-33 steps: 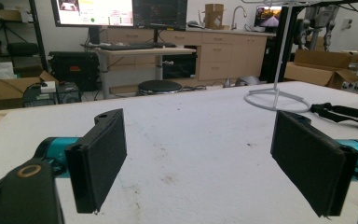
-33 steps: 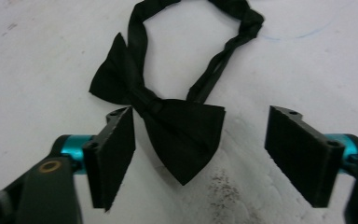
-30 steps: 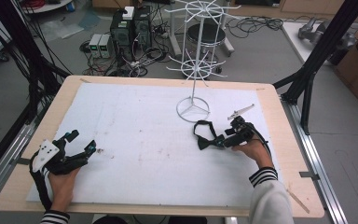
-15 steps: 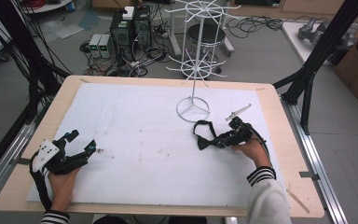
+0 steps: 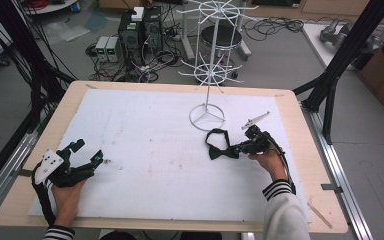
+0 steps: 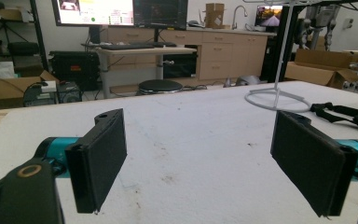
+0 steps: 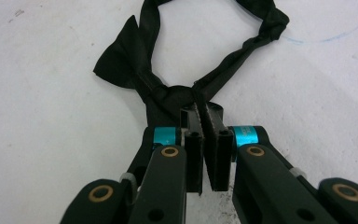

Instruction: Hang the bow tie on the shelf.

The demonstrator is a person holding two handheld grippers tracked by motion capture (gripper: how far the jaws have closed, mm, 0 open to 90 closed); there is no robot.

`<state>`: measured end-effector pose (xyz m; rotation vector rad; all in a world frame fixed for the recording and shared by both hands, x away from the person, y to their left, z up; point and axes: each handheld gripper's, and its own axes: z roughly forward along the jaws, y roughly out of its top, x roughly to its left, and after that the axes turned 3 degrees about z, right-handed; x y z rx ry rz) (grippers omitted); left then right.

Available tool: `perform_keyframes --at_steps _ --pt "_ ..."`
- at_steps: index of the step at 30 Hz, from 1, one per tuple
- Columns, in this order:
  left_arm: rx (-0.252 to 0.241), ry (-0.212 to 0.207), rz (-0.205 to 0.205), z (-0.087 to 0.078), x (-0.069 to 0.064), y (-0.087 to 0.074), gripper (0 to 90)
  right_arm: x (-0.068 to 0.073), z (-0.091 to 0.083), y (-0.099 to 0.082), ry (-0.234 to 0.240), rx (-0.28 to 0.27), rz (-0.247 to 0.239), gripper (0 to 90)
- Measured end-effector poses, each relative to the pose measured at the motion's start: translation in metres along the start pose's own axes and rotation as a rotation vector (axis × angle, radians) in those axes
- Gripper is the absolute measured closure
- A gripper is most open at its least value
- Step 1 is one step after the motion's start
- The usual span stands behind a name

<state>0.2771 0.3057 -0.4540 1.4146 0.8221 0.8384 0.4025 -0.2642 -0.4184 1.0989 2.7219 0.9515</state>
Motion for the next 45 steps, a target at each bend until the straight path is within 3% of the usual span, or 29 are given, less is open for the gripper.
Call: perform_keyframes --at_steps 9,17,20,21,22,25,26,27,28,29,30,31,32,33,34,35,36,45 --pt "0.000 0.001 0.001 0.000 0.000 0.000 18.5 0.009 -0.006 0.002 -0.029 -0.051 -0.051 87.2" --pt "0.000 0.001 0.002 0.000 0.000 0.000 18.6 0.021 -0.020 0.003 -0.052 -0.139 -0.090 87.2" --pt "0.000 0.001 0.004 0.000 -0.001 0.000 18.6 0.025 -0.030 0.003 -0.044 -0.215 -0.083 87.2" --pt "0.000 0.001 0.004 0.000 -0.001 0.000 18.6 0.025 -0.030 0.003 -0.044 -0.215 -0.083 87.2" --pt "0.001 0.000 0.005 0.000 -0.001 0.000 18.6 0.027 -0.035 0.003 -0.042 -0.254 -0.074 87.2" --pt "0.003 0.001 0.009 0.000 -0.001 0.000 18.6 0.029 -0.041 0.003 -0.051 -0.292 -0.074 87.2" --pt "0.004 0.000 0.006 0.000 -0.001 0.000 18.6 0.031 -0.047 0.002 -0.054 -0.334 -0.072 87.2" --pt "0.004 0.000 0.006 0.000 -0.001 0.000 18.6 0.031 -0.047 0.002 -0.054 -0.334 -0.072 87.2" --pt "0.004 0.000 0.006 0.000 -0.001 0.000 18.6 0.032 -0.052 0.002 -0.058 -0.378 -0.069 87.2" --pt "0.004 0.000 0.006 0.000 -0.001 0.000 18.6 0.032 -0.052 0.002 -0.058 -0.378 -0.069 87.2" --pt "0.004 0.000 0.007 0.000 -0.001 0.000 18.6 0.034 -0.057 0.001 -0.068 -0.419 -0.053 87.2" --pt "0.004 0.000 0.007 0.000 -0.001 0.000 18.6 0.034 -0.057 0.001 -0.068 -0.419 -0.053 87.2" --pt "0.002 0.000 0.008 0.001 -0.001 0.000 18.6 0.034 -0.062 0.000 -0.070 -0.462 -0.036 87.2" --pt "0.002 0.000 0.008 0.001 -0.001 0.000 18.6 0.034 -0.062 0.000 -0.070 -0.462 -0.036 87.2" --pt "0.002 0.001 0.010 0.001 -0.001 0.000 18.6 0.034 -0.066 -0.002 -0.071 -0.506 -0.020 87.2" --pt "0.002 0.001 0.010 0.001 -0.001 0.000 18.6 0.034 -0.066 -0.002 -0.071 -0.506 -0.020 87.2" --pt "0.002 0.001 0.010 0.001 -0.001 0.000 18.6 0.035 -0.071 -0.003 -0.077 -0.545 -0.009 87.2" --pt "0.003 0.001 0.011 0.001 -0.002 0.000 18.6 0.039 -0.087 -0.008 -0.119 -0.670 0.046 87.3"
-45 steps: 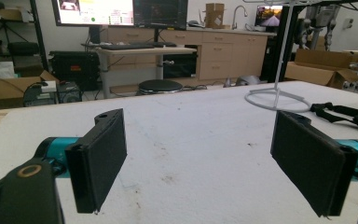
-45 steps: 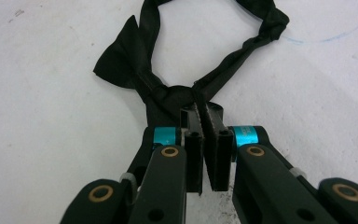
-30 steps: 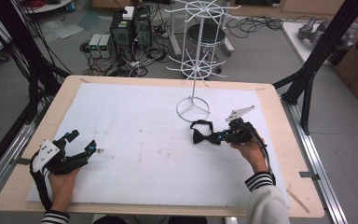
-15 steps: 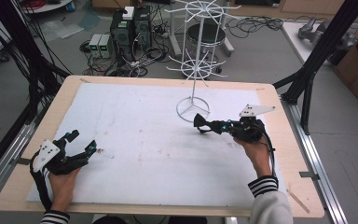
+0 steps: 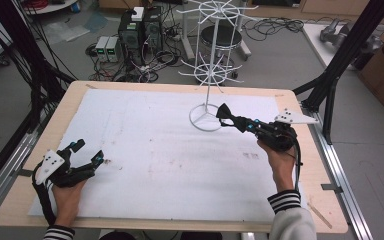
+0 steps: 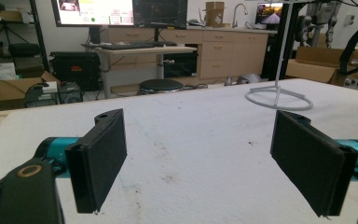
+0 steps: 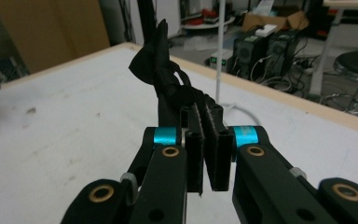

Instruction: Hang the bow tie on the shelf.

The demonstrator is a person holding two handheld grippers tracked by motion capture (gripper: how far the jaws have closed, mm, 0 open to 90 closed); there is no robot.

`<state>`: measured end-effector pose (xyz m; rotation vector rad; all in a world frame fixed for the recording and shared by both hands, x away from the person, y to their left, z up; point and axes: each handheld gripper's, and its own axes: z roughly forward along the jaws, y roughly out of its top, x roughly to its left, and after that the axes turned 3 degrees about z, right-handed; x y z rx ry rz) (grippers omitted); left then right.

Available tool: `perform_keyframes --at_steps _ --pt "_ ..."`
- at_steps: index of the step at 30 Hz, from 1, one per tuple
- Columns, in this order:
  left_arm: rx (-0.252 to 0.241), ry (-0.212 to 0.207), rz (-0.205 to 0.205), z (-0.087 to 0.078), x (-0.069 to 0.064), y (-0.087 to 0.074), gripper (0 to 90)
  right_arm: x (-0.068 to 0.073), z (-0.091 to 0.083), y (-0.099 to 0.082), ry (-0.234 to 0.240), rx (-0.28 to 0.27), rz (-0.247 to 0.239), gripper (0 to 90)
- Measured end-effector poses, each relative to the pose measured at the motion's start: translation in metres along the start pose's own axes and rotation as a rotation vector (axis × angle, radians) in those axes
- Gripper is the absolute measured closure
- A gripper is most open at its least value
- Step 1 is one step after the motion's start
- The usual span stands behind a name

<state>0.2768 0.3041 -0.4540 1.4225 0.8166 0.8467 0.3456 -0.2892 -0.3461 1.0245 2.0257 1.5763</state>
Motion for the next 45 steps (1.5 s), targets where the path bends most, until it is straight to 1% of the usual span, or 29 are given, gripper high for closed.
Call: perform_keyframes --at_steps 1,2,3,4,5,8,9,12,13,14,15,16,17,18,19,20,21,22,23,24,26,27,30,33,34,35,38,41,45 --pt "0.000 0.001 0.000 0.000 0.000 0.000 18.6 0.001 -0.003 0.001 -0.021 -0.021 0.003 87.3" --pt "0.000 0.001 0.000 0.000 0.000 0.000 18.6 0.001 -0.003 0.001 -0.021 -0.021 0.003 87.3" --pt "-0.001 0.001 0.000 0.000 0.000 0.000 18.6 0.001 -0.005 0.002 -0.033 -0.043 0.005 87.3" --pt "-0.001 0.002 0.001 0.000 0.000 0.000 18.6 0.001 -0.005 0.002 -0.033 -0.043 0.005 87.3" --pt "0.000 0.000 0.000 0.000 0.000 0.000 18.6 0.001 -0.007 0.003 -0.050 -0.058 0.004 87.3" --pt "0.000 0.001 0.000 0.000 0.000 0.000 18.7 0.001 -0.009 0.004 -0.059 -0.070 0.014 87.3" --pt "0.000 0.001 0.001 0.000 0.000 0.000 18.7 0.001 -0.010 0.005 -0.065 -0.087 0.031 87.3" --pt "0.000 0.002 0.001 0.000 0.000 0.000 18.7 0.001 -0.011 0.008 -0.078 -0.102 0.033 87.3" --pt "0.000 0.002 0.000 0.000 0.000 0.000 18.7 0.002 -0.012 0.013 -0.089 -0.111 0.037 87.3" --pt "0.000 0.002 0.000 0.000 0.000 0.000 18.7 0.002 -0.012 0.013 -0.089 -0.111 0.037 87.3" --pt "0.000 0.002 0.000 0.000 0.000 0.000 18.7 0.003 -0.012 0.018 -0.104 -0.122 0.038 87.3" --pt "0.000 0.002 0.000 0.000 0.000 0.000 18.7 0.003 -0.012 0.018 -0.104 -0.122 0.038 87.3" --pt "0.001 0.001 0.000 0.000 0.000 0.000 18.7 0.005 -0.013 0.024 -0.117 -0.138 0.031 87.3" --pt "-0.001 0.002 -0.001 0.000 0.000 0.000 18.7 0.005 -0.013 0.024 -0.117 -0.138 0.031 87.3" --pt "0.000 0.001 -0.001 0.000 0.000 0.000 18.7 0.007 -0.013 0.030 -0.123 -0.149 0.031 87.3" --pt "0.000 0.001 -0.001 0.000 0.000 0.000 18.7 0.007 -0.013 0.030 -0.123 -0.149 0.031 87.3" --pt "0.000 0.002 -0.002 0.000 0.000 0.000 18.7 0.010 -0.012 0.036 -0.130 -0.158 0.026 87.3" --pt "0.000 0.002 -0.002 0.000 0.000 0.000 18.7 0.010 -0.012 0.036 -0.130 -0.158 0.026 87.3" --pt "0.000 0.001 -0.001 0.000 0.000 0.000 18.7 0.012 -0.011 0.041 -0.136 -0.168 0.019 87.3" --pt "0.000 0.002 -0.001 0.000 0.000 0.000 18.7 0.012 -0.011 0.041 -0.136 -0.168 0.019 87.3" --pt "0.000 0.002 -0.002 0.000 0.000 0.000 18.7 0.015 -0.009 0.047 -0.135 -0.176 0.016 87.2" --pt "0.000 0.002 -0.004 0.000 0.001 0.000 18.7 0.018 -0.007 0.052 -0.139 -0.185 0.007 87.2" --pt "0.000 0.002 -0.004 0.000 0.001 0.000 18.7 0.021 -0.006 0.057 -0.138 -0.195 -0.001 87.3" --pt "-0.001 0.002 -0.006 0.000 0.001 0.000 18.7 0.026 -0.002 0.064 -0.139 -0.199 -0.020 87.2" --pt "-0.001 0.002 -0.006 0.000 0.001 0.000 18.7 0.026 -0.002 0.064 -0.139 -0.199 -0.020 87.2" --pt "-0.002 0.001 -0.008 0.000 0.001 0.000 18.7 0.029 0.000 0.067 -0.147 -0.204 -0.035 87.2" --pt "-0.002 0.002 -0.010 0.000 0.001 0.000 18.7 0.032 0.001 0.069 -0.142 -0.211 -0.042 87.2" --pt "-0.003 0.002 -0.010 0.000 0.001 0.000 18.7 0.037 0.005 0.073 -0.142 -0.211 -0.063 87.2" --pt "-0.002 0.002 -0.010 0.000 0.001 0.000 18.7 0.039 0.007 0.073 -0.141 -0.209 -0.069 87.2"
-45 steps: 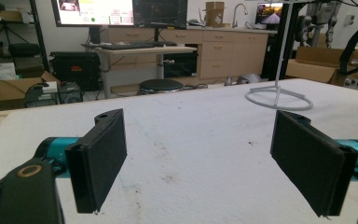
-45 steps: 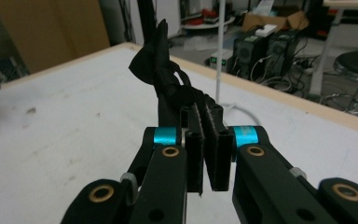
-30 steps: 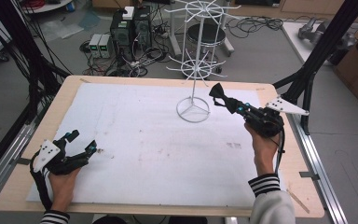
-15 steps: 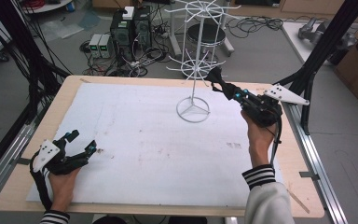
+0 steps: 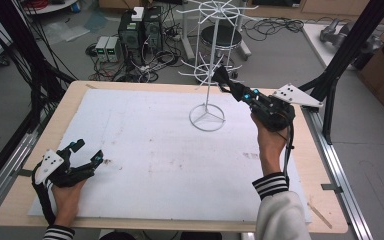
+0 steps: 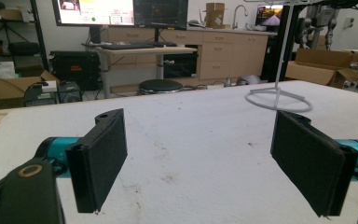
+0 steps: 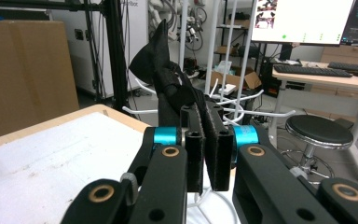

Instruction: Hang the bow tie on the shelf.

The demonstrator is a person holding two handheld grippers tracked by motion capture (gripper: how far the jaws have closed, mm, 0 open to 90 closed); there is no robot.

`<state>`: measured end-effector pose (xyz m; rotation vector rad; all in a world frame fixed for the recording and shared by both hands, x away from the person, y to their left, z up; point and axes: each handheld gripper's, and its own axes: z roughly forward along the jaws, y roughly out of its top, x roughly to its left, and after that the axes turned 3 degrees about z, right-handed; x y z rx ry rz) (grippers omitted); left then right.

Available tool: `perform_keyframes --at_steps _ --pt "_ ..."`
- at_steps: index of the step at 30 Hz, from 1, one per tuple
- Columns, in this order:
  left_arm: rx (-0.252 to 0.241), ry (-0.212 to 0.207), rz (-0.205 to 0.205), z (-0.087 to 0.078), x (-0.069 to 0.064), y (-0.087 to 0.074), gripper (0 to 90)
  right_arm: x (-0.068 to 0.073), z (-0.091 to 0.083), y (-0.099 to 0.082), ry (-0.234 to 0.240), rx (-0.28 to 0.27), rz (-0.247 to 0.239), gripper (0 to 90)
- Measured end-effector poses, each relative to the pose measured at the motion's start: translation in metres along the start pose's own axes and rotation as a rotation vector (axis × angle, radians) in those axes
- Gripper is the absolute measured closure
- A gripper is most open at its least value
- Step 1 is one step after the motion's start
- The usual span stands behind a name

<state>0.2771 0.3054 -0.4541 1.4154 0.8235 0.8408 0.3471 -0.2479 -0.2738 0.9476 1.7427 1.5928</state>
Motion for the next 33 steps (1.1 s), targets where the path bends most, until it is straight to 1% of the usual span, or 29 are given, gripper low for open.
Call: perform_keyframes --at_steps 2,7,8,11,12,13,14,21,22,24,25,26,29,30,33 --pt "0.000 0.000 0.000 0.000 0.000 0.000 18.7 0.002 0.001 0.000 0.000 0.006 -0.011 87.2" --pt "0.000 0.000 0.000 0.000 0.000 0.000 18.7 0.005 0.001 -0.001 0.006 0.006 -0.017 87.2" --pt "0.000 0.000 0.000 0.000 0.000 0.000 18.7 0.006 0.002 -0.002 0.008 0.025 -0.024 87.2" --pt "-0.001 -0.001 0.002 0.000 0.000 0.000 18.7 0.008 0.003 -0.004 0.010 0.033 -0.036 87.2" --pt "-0.001 -0.001 0.003 0.000 0.000 0.000 18.7 0.010 0.005 -0.006 0.011 0.046 -0.048 87.2" --pt "-0.001 -0.001 0.002 0.000 0.000 0.000 18.7 0.010 0.005 -0.006 0.011 0.046 -0.048 87.2" --pt "-0.001 -0.002 0.003 0.000 0.000 0.000 18.7 0.012 0.007 -0.008 0.014 0.063 -0.063 87.2" --pt "0.000 -0.002 0.004 0.000 0.000 0.000 18.7 0.016 0.012 -0.015 0.023 0.093 -0.077 87.1" --pt "0.000 -0.002 0.004 0.000 0.000 0.000 18.7 0.017 0.014 -0.018 0.028 0.101 -0.083 87.2" --pt "-0.001 -0.002 0.004 0.000 0.000 0.000 18.7 0.020 0.016 -0.019 0.027 0.133 -0.090 87.1" --pt "-0.001 -0.002 0.004 0.000 0.000 0.000 18.7 0.020 0.016 -0.019 0.027 0.133 -0.090 87.1" --pt "-0.001 -0.002 0.004 0.000 0.000 0.000 18.7 0.022 0.018 -0.020 0.029 0.151 -0.112 87.1" --pt "-0.001 -0.002 0.004 0.000 0.000 0.000 18.7 0.024 0.021 -0.021 0.040 0.158 -0.124 87.1" --pt "-0.001 -0.002 0.004 0.000 -0.001 0.000 18.7 0.025 0.024 -0.023 0.040 0.173 -0.140 87.1" --pt "-0.002 -0.002 0.004 0.000 -0.001 0.000 18.7 0.024 0.026 -0.027 0.040 0.189 -0.128 87.1"
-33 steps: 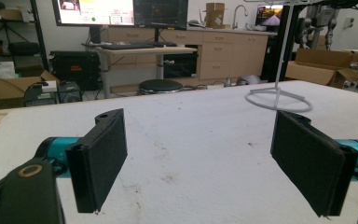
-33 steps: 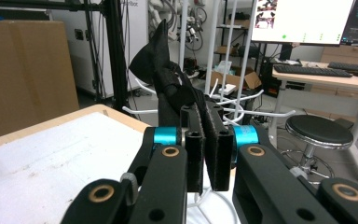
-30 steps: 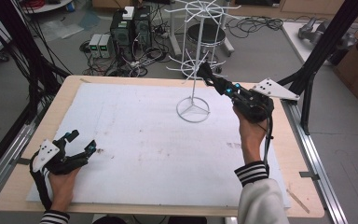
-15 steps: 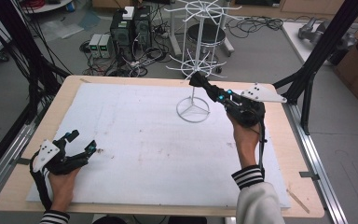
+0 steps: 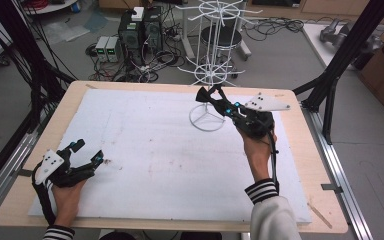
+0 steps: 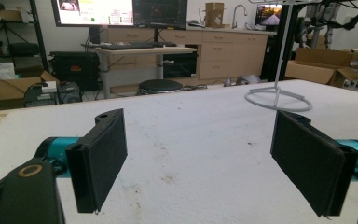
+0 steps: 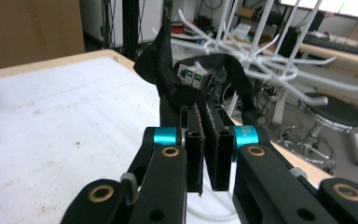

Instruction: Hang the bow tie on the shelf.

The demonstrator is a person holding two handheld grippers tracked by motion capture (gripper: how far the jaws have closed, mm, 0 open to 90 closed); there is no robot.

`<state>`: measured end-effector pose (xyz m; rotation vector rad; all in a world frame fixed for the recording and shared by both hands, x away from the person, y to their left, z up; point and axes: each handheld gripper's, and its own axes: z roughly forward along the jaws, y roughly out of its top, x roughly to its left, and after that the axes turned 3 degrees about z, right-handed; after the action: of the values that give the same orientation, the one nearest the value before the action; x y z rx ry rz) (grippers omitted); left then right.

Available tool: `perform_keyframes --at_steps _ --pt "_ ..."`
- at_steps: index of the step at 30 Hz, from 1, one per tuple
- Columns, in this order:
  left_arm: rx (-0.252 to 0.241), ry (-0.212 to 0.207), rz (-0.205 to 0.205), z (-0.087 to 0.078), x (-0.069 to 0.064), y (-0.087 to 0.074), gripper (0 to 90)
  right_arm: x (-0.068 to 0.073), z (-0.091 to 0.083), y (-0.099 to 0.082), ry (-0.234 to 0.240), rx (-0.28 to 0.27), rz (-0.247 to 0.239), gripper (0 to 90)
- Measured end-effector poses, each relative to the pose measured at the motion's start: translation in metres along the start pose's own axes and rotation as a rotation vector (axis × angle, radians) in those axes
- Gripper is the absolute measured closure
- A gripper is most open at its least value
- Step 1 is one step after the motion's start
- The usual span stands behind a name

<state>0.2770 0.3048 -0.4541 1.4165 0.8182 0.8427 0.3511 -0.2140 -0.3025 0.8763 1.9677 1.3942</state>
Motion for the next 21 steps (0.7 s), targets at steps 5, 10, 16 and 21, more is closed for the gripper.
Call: perform_keyframes --at_steps 5,10,16,21 --pt "0.001 0.000 0.000 0.000 0.000 0.000 18.7 -0.003 0.006 -0.011 0.000 0.031 0.033 87.0" --pt "0.001 0.000 -0.001 0.000 0.000 0.000 18.7 -0.006 0.010 -0.013 0.000 0.038 0.041 87.0" --pt "0.000 0.000 0.000 0.000 0.000 0.000 18.7 -0.008 0.017 -0.019 0.003 0.070 0.073 86.8" --pt "0.001 0.000 0.004 0.000 0.000 0.000 18.7 -0.012 0.026 -0.033 0.018 0.088 0.140 86.8"
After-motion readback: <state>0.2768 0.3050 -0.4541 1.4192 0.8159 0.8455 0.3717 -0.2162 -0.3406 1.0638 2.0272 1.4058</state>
